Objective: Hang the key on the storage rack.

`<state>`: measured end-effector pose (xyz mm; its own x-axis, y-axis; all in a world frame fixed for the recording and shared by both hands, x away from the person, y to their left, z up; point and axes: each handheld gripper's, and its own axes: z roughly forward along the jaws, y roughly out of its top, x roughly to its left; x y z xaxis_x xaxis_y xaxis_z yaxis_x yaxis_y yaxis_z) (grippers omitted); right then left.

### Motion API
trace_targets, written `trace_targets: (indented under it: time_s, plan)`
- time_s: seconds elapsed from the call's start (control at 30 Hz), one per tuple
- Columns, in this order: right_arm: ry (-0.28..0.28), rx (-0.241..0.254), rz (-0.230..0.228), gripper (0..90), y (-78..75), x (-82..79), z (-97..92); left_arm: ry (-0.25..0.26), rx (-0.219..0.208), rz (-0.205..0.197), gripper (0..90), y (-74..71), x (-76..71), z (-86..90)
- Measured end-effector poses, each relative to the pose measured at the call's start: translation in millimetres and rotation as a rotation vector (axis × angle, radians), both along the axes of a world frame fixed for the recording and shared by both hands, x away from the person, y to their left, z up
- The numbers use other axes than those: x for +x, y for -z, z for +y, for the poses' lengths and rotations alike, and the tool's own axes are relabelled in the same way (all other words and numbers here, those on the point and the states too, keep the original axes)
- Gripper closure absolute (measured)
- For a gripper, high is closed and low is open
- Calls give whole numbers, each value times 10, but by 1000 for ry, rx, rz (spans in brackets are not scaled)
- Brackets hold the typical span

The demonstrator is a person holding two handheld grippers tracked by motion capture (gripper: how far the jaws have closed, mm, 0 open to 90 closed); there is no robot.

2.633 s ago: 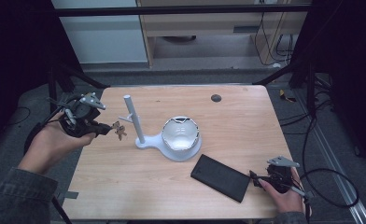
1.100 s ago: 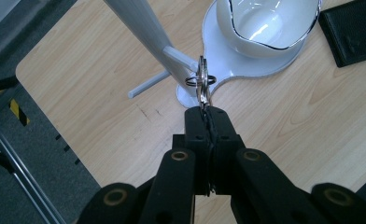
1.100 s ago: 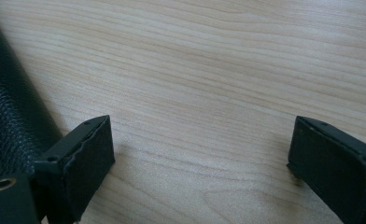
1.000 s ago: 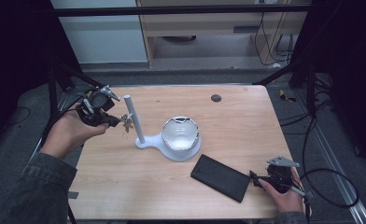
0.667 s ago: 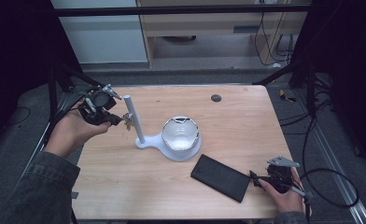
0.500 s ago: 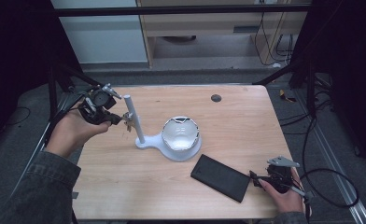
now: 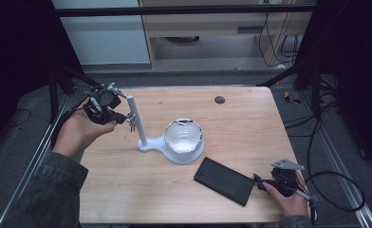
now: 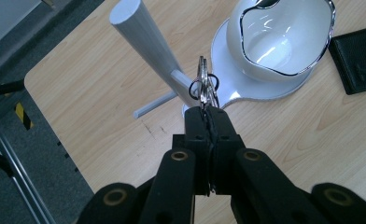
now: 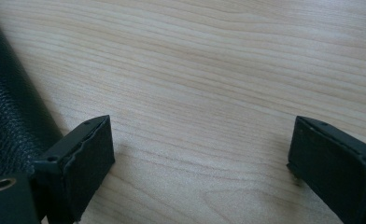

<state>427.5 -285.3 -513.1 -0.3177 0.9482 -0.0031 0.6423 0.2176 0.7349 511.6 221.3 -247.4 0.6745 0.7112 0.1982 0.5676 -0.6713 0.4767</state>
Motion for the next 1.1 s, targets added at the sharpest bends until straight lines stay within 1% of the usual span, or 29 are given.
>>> trace_targets:
  time_s: [0.17, 0.2, 0.23, 0.3, 0.37, 0.47, 0.57, 0.6, 0.67, 0.7, 0.87, 1.1]
  plan:
    - [1, 1, 1, 70, 0, -1, 1, -3, -1, -1, 885, 3, 11, 4]
    - [0, 0, 0, 70, 0, 0, 0, -5, -4, -3, 886, 5, 10, 10]
    - [0, 0, 0, 70, 0, 0, 0, -3, -15, 4, 885, 9, 9, 20]
    - [0, 0, 0, 70, 0, 0, 0, -9, -20, 7, 885, 14, -2, 45]
    - [1, 1, 1, 70, 0, -1, 1, -3, -27, -7, 885, 22, -4, 69]
    - [2, 2, 0, 70, 0, 0, 2, -2, -39, -12, 885, 34, 1, 66]
    - [0, 0, 0, 70, 0, 0, 0, 0, -27, -14, 884, 54, 18, 25]
    - [1, 2, 0, 70, 0, 0, 1, -9, -29, -11, 884, 56, 17, 11]
    - [0, 0, 0, 70, 0, 0, 0, -10, -24, -13, 884, 57, 23, 5]
    - [0, 2, 1, 70, 0, -1, 0, -14, -17, -8, 884, 78, 36, 2]
    - [-1, 0, -1, 70, 0, 0, 0, -17, -35, -14, 884, 110, 61, 25]
    - [2, 4, 0, 70, 0, -1, 2, -15, -36, -15, 884, 112, 60, 29]
